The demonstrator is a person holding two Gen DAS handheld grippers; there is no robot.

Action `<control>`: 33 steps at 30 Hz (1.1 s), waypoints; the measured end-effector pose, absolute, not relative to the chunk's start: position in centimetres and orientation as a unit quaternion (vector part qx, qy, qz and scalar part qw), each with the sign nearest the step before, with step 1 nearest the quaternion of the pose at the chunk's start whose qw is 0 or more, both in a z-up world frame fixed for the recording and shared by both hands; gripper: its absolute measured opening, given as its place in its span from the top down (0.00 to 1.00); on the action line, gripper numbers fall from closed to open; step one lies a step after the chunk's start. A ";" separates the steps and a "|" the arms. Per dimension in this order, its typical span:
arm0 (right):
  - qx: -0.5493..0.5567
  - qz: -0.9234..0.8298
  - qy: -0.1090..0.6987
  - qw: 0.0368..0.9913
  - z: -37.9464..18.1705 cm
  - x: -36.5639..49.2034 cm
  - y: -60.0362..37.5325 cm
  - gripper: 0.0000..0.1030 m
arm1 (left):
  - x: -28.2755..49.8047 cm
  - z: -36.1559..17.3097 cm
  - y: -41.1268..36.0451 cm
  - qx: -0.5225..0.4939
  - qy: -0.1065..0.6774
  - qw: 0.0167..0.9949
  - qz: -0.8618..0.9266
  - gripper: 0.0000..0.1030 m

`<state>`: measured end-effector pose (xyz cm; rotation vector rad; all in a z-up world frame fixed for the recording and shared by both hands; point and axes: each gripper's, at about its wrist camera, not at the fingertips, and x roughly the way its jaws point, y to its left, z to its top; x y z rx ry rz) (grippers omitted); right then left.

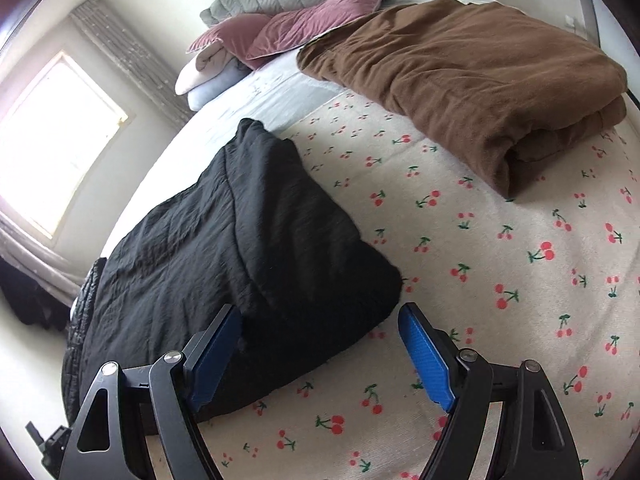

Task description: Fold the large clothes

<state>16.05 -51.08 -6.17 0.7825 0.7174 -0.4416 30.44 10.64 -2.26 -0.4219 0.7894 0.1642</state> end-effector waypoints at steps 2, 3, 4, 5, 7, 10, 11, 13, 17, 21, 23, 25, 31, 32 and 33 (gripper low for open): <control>0.345 -0.223 0.327 0.851 -4.8 16.0 -50.3 0.21 | 29.7 -1.0 10.4 -0.189 0.372 0.907 0.053 0.74; 0.314 -0.233 0.321 0.862 -3.7 16.2 -49.4 0.21 | 29.1 -0.5 9.7 -0.177 0.366 0.913 0.039 0.72; 0.284 -0.239 0.316 0.873 -3.0 16.4 -48.4 0.21 | 28.9 -0.2 9.1 -0.166 0.362 0.917 0.022 0.67; 0.247 -0.243 0.309 0.886 -2.1 16.7 -46.9 0.21 | 28.6 0.0 7.8 -0.155 0.356 0.921 -0.007 0.59; 0.170 -0.234 0.296 0.910 -1.0 17.6 -43.8 0.21 | 28.1 -0.1 4.9 -0.136 0.353 0.924 -0.057 0.51; 0.106 -0.181 0.310 0.928 -1.8 19.9 -40.9 0.21 | 28.7 -1.8 1.7 -0.101 0.367 0.920 -0.095 0.47; 0.105 -0.164 0.316 0.929 -2.7 20.5 -40.7 0.21 | 29.3 -2.9 1.4 -0.089 0.380 0.916 -0.095 0.47; 0.124 -0.148 0.343 0.919 -4.9 21.4 -41.8 0.21 | 30.5 -4.9 1.9 -0.065 0.396 0.912 -0.090 0.48; 0.156 -0.156 0.359 0.907 -5.7 20.5 -44.2 0.30 | 29.3 -4.0 3.4 -0.035 0.395 0.916 -0.066 0.57; 0.149 -0.188 0.354 0.904 -3.0 18.8 -43.1 0.27 | 26.6 -1.9 4.0 -0.032 0.421 0.906 -0.025 0.28; 0.139 -0.176 0.352 0.909 -1.5 17.9 -41.8 0.24 | 24.8 -1.0 4.0 -0.051 0.432 0.900 -0.032 0.20; 0.125 -0.175 0.345 0.913 0.1 16.4 -39.9 0.20 | 22.8 -0.1 3.5 -0.060 0.441 0.895 -0.034 0.12; 0.106 -0.165 0.350 0.916 3.4 12.6 -34.3 0.10 | 17.3 2.1 -0.5 0.016 0.442 0.896 -0.039 0.02; 0.101 -0.169 0.353 0.915 3.7 12.2 -33.6 0.09 | 16.2 2.1 -1.3 0.029 0.442 0.896 -0.039 0.01; 0.095 -0.171 0.357 0.914 3.8 11.6 -32.8 0.08 | 15.5 2.2 -1.8 0.036 0.442 0.895 -0.040 0.01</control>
